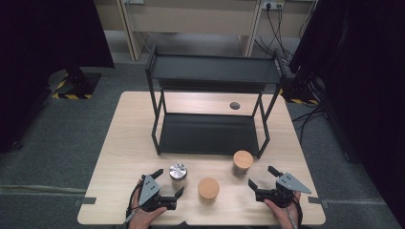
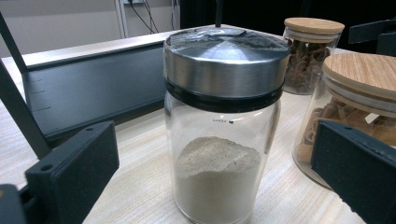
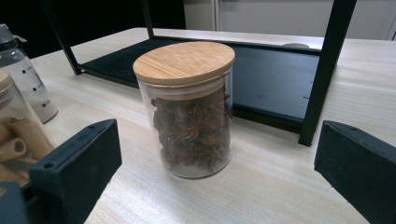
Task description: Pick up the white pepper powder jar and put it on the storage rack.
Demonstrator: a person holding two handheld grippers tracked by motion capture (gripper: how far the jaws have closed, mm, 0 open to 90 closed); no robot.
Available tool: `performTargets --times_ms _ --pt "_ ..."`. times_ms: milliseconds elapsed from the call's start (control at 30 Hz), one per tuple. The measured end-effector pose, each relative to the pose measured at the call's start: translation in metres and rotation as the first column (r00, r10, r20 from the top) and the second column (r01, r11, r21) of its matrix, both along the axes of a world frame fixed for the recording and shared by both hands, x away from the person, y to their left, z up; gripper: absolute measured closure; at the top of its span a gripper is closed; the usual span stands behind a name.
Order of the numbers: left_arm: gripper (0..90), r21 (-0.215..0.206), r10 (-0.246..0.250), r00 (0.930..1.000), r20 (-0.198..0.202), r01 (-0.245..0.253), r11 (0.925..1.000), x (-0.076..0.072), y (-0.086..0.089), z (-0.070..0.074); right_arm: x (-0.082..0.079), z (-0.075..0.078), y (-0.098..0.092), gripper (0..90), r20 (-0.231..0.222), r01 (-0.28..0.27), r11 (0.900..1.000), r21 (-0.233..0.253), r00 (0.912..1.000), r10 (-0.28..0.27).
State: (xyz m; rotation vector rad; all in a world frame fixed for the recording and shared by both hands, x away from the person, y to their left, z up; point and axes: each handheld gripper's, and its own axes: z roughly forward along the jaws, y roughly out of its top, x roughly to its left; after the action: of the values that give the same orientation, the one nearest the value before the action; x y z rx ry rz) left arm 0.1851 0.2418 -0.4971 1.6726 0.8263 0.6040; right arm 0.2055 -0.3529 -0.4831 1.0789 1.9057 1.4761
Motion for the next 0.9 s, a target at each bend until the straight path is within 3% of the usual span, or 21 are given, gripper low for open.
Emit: performTargets --times_ms 900 --pt "0.6 -0.009 0.001 1.0000 -0.003 -0.001 1.0000 0.0008 -0.0001 -0.0004 -0.0011 0.0018 0.0022 0.9 -0.002 0.006 1.000 -0.017 1.0000 -0.006"
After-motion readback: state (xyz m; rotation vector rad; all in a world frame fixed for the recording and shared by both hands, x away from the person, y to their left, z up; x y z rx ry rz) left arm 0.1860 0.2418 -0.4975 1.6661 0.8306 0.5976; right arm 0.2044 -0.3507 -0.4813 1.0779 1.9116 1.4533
